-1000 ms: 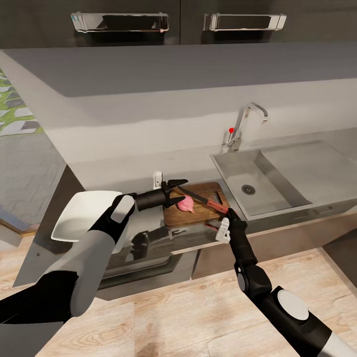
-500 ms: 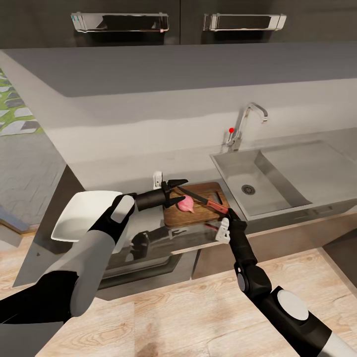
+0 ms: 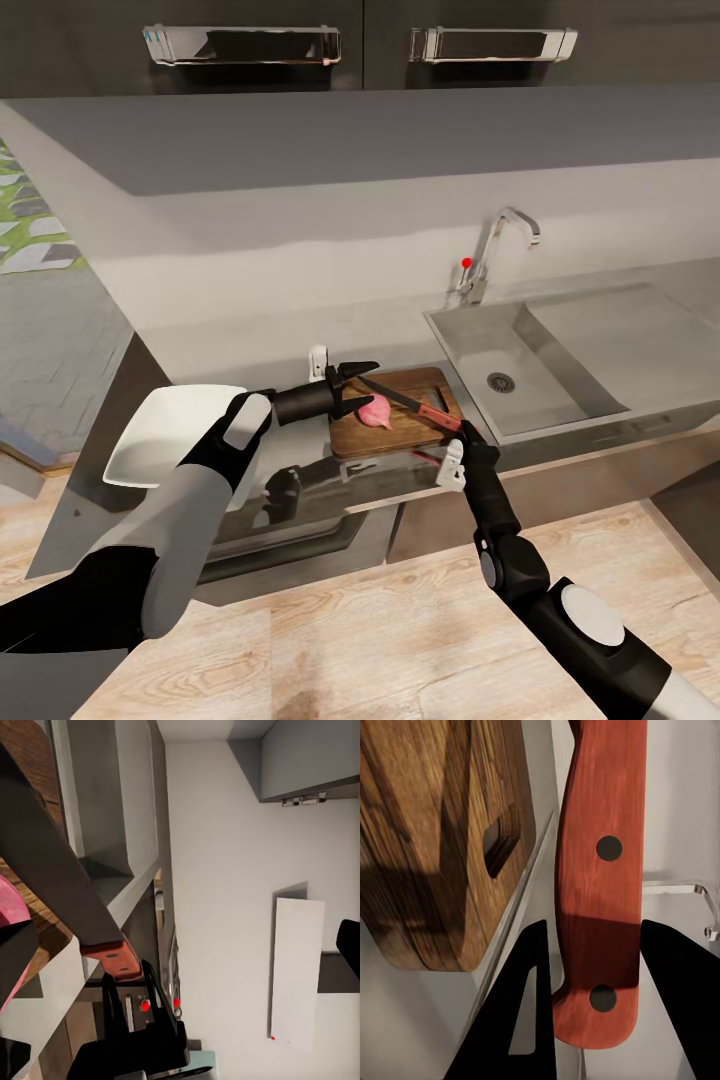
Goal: In the kitchen, take the Vidalia onion out of the sink, dice it on the chopping board with the paring knife, put the diced onion into the bowl on the countertop, then place both the paring knife and the chopping board into the sink.
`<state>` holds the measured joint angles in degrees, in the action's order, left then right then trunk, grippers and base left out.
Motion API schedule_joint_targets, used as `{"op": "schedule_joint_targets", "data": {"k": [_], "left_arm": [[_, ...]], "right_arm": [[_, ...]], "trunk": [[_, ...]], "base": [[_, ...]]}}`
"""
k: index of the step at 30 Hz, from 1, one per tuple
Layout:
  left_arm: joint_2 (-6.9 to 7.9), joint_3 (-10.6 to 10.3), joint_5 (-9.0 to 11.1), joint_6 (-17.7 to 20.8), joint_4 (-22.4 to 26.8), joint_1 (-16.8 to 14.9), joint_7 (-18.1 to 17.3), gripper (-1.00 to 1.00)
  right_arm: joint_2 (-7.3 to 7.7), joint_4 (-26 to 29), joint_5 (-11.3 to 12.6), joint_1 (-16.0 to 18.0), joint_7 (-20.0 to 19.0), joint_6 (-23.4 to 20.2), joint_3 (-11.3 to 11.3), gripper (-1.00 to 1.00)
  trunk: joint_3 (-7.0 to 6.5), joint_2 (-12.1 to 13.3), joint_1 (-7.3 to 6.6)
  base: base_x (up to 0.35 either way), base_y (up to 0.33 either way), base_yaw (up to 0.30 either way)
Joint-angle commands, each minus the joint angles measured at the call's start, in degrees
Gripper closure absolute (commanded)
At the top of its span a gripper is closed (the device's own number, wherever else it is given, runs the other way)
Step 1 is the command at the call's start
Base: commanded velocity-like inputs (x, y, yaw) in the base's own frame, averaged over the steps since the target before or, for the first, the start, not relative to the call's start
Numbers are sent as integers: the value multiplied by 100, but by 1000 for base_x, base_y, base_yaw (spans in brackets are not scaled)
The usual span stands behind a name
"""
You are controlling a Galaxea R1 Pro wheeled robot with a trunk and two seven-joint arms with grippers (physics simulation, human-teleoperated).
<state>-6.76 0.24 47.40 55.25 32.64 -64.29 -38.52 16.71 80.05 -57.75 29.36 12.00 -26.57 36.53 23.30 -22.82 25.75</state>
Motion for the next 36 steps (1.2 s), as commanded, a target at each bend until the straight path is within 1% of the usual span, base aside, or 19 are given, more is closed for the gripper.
{"op": "schedule_joint_targets", "data": {"k": [1,21,26,31,34,36], "left_arm": [[-1,3,-2,21,-3,-5,-15,-100],[-1,3,-2,21,-3,-5,-15,-100],[-1,3,-2,22,-3,-5,-15,-100],[-1,3,-2,23,-3,-5,-15,-100],[-1,3,-2,21,-3,-5,-15,-100],[-1,3,-2,21,-5,-5,-15,-100]], "right_arm": [[7,2,-34,8,9,-51,21,100],[75,10,-34,8,13,-59,37,100],[155,41,-32,8,13,-52,38,100],[191,121,-29,-11,13,-47,37,100],[301,274,-26,-32,12,-50,38,100],[334,311,-24,-38,12,-50,39,100]], "trunk": [[9,-10,3],[9,-10,3],[9,-10,3],[9,-10,3],[9,-10,3],[9,-10,3]], "base": [[0,0,0],[0,0,0],[0,0,0],[0,0,0],[0,0,0],[0,0,0]]}}
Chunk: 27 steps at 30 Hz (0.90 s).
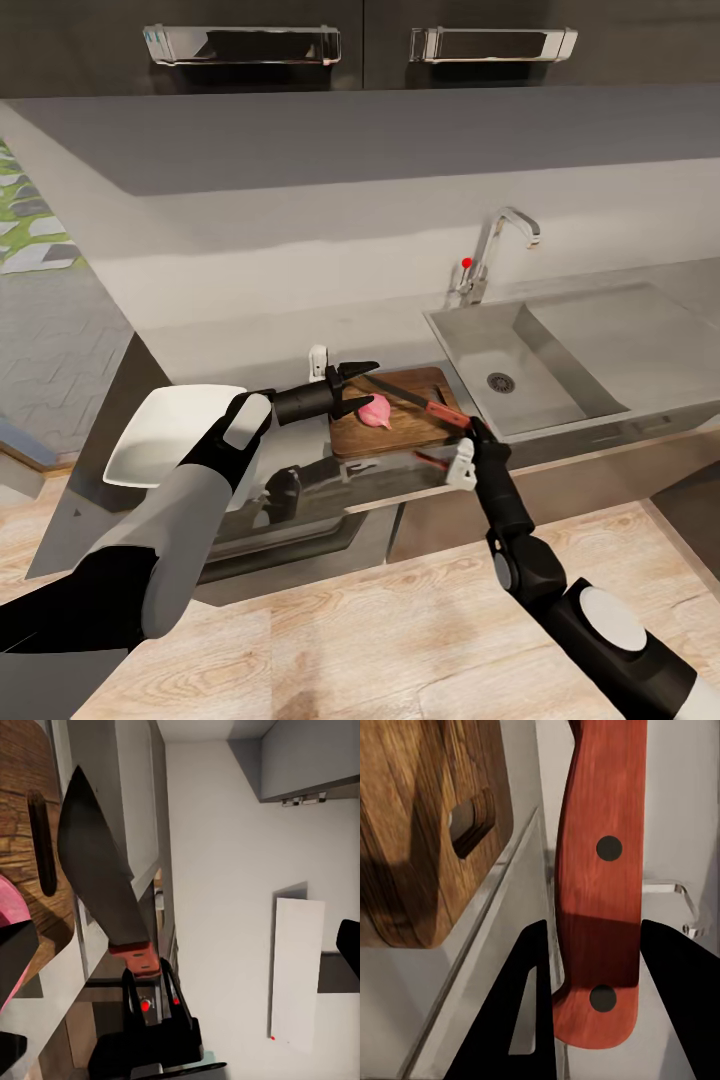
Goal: In the kitchen, take the Vidalia onion out of the sink, dice it on the chopping board with the paring knife, put the diced onion into the bowl on the countertop, then place both the paring knife and the chopping board into the sink.
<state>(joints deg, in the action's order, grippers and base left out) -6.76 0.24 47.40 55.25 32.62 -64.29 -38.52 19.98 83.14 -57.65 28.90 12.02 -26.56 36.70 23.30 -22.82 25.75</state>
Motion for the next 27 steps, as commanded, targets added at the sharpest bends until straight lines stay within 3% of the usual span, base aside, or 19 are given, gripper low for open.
{"op": "schedule_joint_targets", "data": {"k": [1,17,23,27], "left_arm": [[-1,3,-2,21,-3,-5,-15,-100],[-1,3,-2,20,-5,-5,-15,-100],[4,3,-2,20,-10,-5,-15,-100],[7,3,-2,20,-6,-5,-15,-100]], "right_arm": [[19,18,-33,6,11,-51,19,100],[41,44,-10,-28,4,-52,42,100],[41,44,-9,-33,11,-53,311,100],[41,44,-9,-33,6,-59,311,100]], "trunk": [[9,-10,3],[9,-10,3],[9,-10,3],[9,-10,3]], "base": [[0,0,0],[0,0,0],[0,0,0],[0,0,0]]}}
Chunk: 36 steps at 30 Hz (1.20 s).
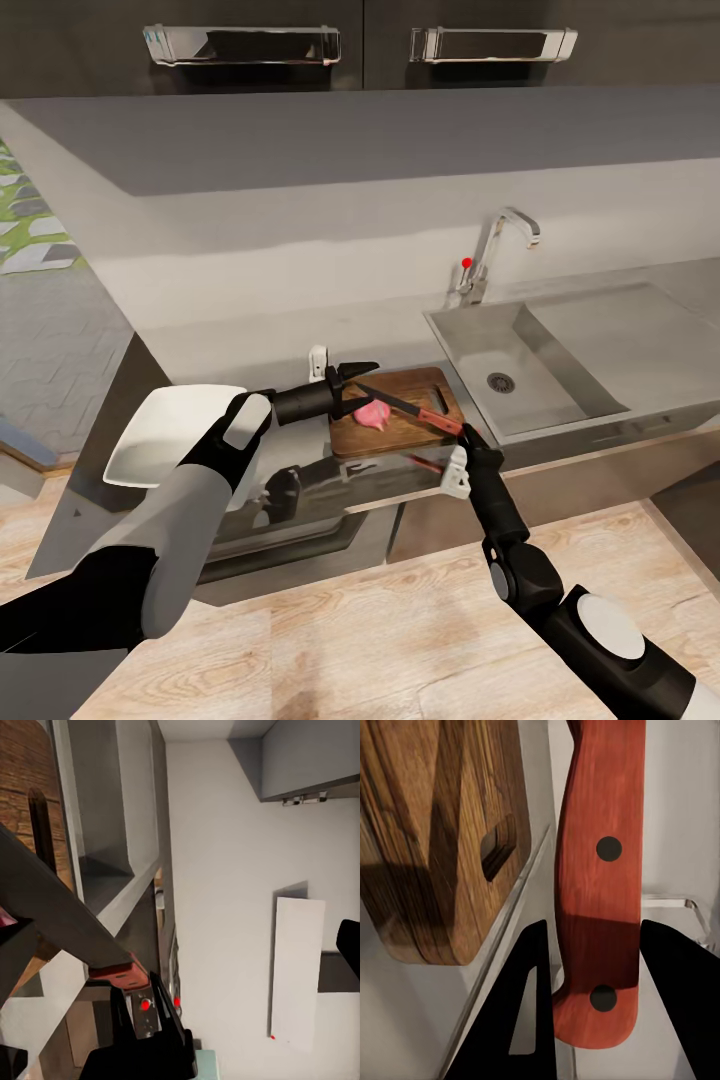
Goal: In the kitchen, take the Vidalia onion out of the sink, dice it on the chopping board with the paring knife, put the diced onion into the bowl on the countertop, then place both the paring knife and the chopping board into the sink.
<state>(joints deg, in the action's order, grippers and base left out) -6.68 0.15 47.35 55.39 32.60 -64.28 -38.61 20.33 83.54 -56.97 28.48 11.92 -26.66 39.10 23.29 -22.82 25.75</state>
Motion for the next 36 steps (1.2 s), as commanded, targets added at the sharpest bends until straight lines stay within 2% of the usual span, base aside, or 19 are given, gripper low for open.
{"op": "schedule_joint_targets", "data": {"k": [1,18,36], "left_arm": [[-1,11,2,7,-2,-6,-6,-100],[-4,11,2,7,0,-6,-4,-100],[7,20,2,19,33,-6,-14,-100]], "right_arm": [[6,4,-76,8,14,-49,71,100],[6,4,-69,8,22,-50,51,100],[6,13,-69,8,41,-39,-157,100]], "trunk": [[9,-10,4],[9,-10,4],[9,-10,4]], "base": [[0,0,0],[0,0,0],[0,0,0]]}}
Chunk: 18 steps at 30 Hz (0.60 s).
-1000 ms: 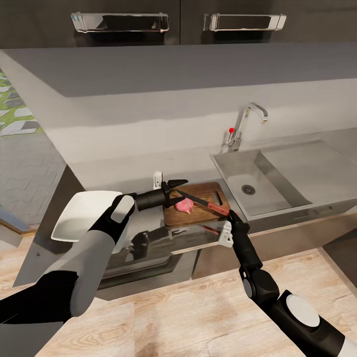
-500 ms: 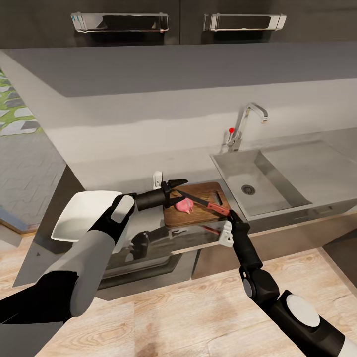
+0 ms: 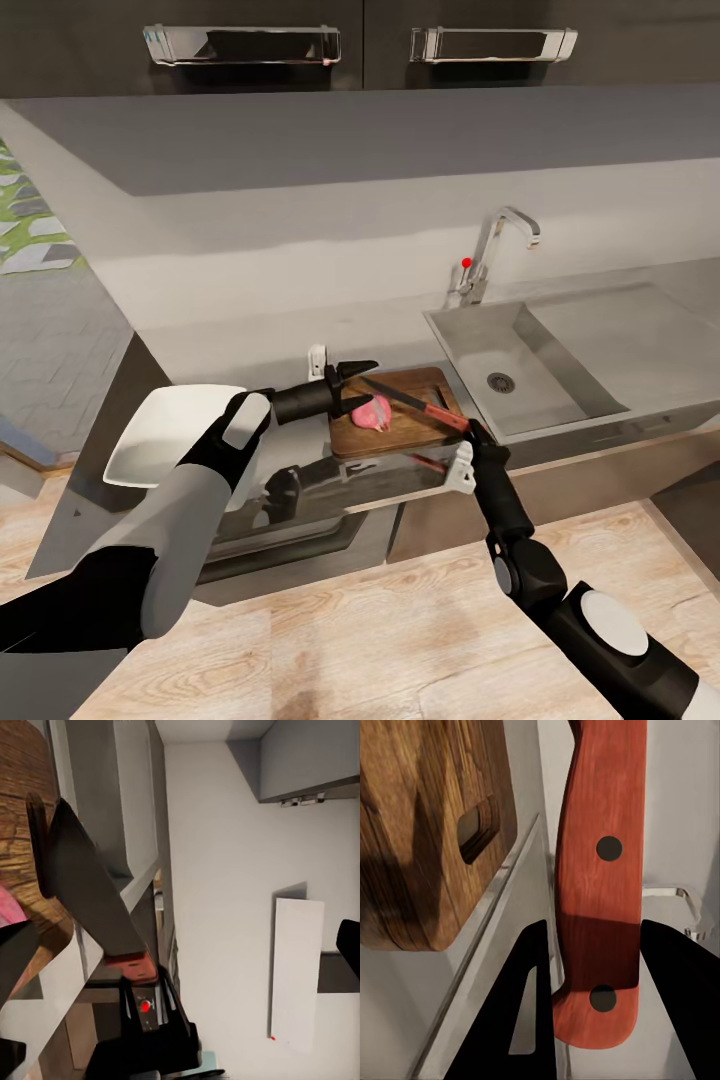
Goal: In the kitchen, take the Vidalia onion out of the sink, dice it on the chopping board with the paring knife, put the diced onion into the bowl on the countertop, then place both the paring knife and the chopping board into the sink.
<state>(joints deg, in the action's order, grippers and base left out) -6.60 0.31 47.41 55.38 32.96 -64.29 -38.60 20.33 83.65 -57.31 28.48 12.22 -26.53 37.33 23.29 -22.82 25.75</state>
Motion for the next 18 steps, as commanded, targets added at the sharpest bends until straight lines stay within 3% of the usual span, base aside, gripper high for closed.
{"op": "schedule_joint_targets", "data": {"k": [1,10,16,18], "left_arm": [[0,4,-4,22,-3,-5,-15,-100],[15,8,-4,29,84,-5,-31,-100],[101,15,-2,62,612,-5,-18,-100],[221,19,7,165,1151,-5,-10,-100]], "right_arm": [[6,4,-34,8,12,-50,8,100],[3,11,-34,8,17,-53,-40,100],[0,11,-34,8,17,-54,-89,100],[-8,11,-34,8,11,-44,-321,100]], "trunk": [[9,-10,3],[9,-10,3],[9,-10,3],[9,-10,3]], "base": [[0,0,0],[0,0,0],[0,0,0],[0,0,0]]}}
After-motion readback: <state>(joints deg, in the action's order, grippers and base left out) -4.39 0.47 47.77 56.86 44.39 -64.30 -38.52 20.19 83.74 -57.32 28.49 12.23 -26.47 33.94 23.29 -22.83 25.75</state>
